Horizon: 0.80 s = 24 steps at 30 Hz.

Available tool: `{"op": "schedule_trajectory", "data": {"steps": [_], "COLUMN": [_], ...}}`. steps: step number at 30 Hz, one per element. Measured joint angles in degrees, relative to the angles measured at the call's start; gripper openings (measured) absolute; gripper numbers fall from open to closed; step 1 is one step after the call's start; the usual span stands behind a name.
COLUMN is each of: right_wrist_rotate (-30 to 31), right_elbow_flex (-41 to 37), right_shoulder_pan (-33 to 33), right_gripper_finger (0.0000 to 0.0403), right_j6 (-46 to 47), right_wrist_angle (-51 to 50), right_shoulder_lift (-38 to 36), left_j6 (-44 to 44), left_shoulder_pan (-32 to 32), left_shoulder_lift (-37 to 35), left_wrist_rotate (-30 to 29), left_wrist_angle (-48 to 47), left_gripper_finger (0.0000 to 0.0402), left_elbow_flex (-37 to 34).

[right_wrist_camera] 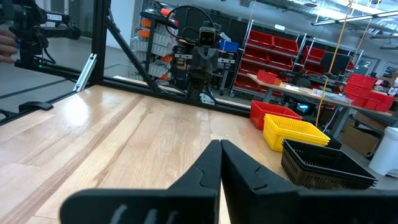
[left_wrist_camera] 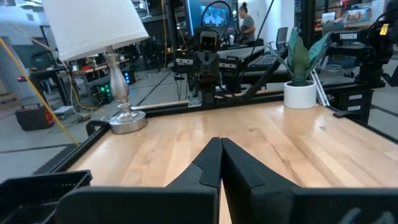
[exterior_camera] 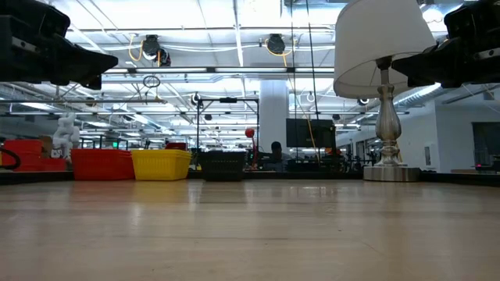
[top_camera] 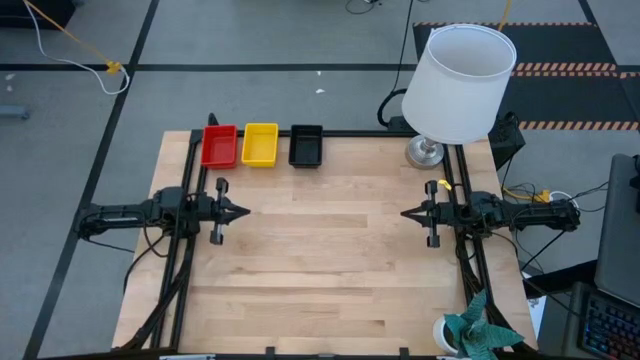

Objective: Stack baskets by color
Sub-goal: Return to Home Position

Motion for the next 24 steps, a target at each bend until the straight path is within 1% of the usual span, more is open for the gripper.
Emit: {"op": "schedule_trajectory", "data": {"steps": [6, 13, 16, 24], "right_wrist_rotate": [0.00, 0.00, 0.00, 0.00], "right_elbow_flex": [0.00, 0.00, 0.00, 0.00], "right_shoulder_pan": [0.02, 0.02, 0.01, 0.01], "right_gripper_finger": [0.0000, 0.0000, 0.0000, 0.0000], "right_j6": [0.00, -0.02, -0.01, -0.02], "right_wrist_angle": [0.00, 0.00, 0.00, 0.00], "right_shoulder_lift": [0.00, 0.00, 0.00, 0.00], "left_j6": [-2.48, -2.64, -3.77, -3.75], "left_shoulder_pan": [0.00, 0.00, 0.00, 0.00], "left_shoulder_lift": [0.00, 0.00, 0.00, 0.00], "left_wrist_rotate": [0.00, 0.00, 0.00, 0.00], "left_wrist_angle": [0.02, 0.02, 0.04, 0.06], "left_gripper_finger": [0.0020, 0.0004, 0.0004, 0.0030], "left_elbow_flex": [0.00, 0.00, 0.00, 0.00]}}
